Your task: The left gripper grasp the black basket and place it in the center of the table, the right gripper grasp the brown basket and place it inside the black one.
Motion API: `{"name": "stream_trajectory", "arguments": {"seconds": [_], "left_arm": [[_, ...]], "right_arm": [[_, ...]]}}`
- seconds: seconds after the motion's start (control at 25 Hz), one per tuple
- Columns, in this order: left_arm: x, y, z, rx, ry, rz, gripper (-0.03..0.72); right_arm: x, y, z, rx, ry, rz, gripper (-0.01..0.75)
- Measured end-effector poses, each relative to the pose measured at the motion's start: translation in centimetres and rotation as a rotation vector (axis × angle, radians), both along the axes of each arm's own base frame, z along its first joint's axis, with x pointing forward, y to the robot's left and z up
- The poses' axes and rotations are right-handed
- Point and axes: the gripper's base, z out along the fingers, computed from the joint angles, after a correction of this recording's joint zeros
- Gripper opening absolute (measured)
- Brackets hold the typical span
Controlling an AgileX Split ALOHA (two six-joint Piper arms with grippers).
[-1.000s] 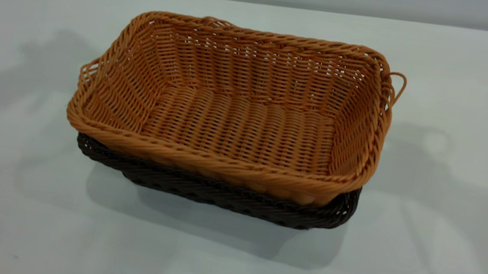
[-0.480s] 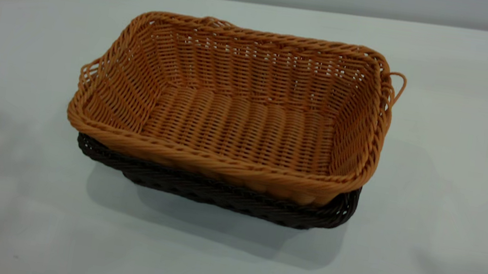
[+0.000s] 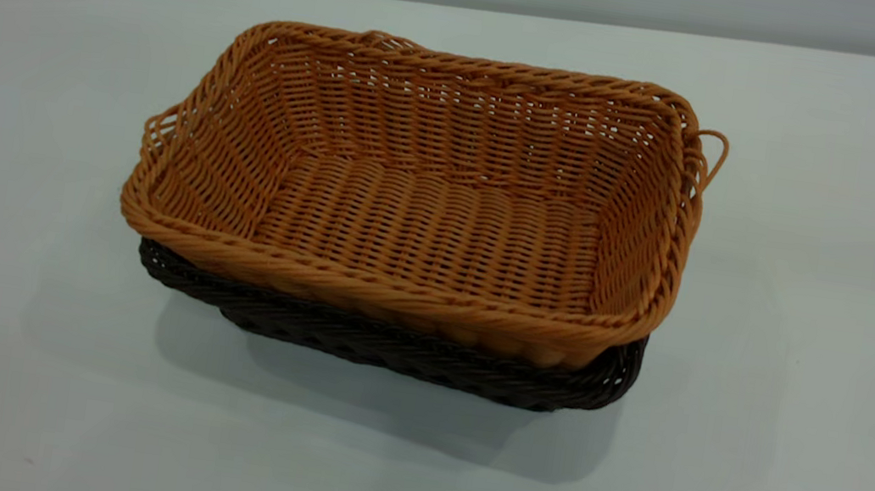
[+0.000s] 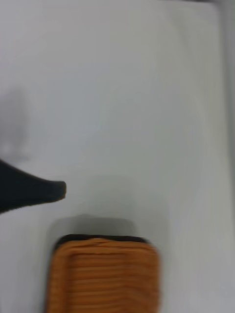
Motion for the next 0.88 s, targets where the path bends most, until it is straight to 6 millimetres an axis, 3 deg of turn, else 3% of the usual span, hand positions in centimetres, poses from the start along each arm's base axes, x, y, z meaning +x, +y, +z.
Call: {"name": "stream_trajectory", "arguments": {"seconds": [0.16,0.44,0.64,0.88], "left_arm": [[-4.5,0.1,-3.9,-0.004,0.02,0.008,0.563],[-9.5,0.3,-9.3,0.014,0.006,-0.008,0.563],[-11.9,0.3,-12.3,0.045,-0.034,-0.048,0.563],[-13.6,0.3,-15.4,0.053,-0.074,-0.06,0.563]], "right_arm": [[-1.6,-0.7,-3.7,-0.044,0.028,-0.043,0.565],[-4.1,-2.1,-9.4,-0.139,-0.001,-0.13,0.565],[-4.9,-2.9,-12.5,-0.181,-0.043,-0.184,0.565],[-4.5,-3.3,-15.9,-0.217,-0.039,-0.223,0.565]]}}
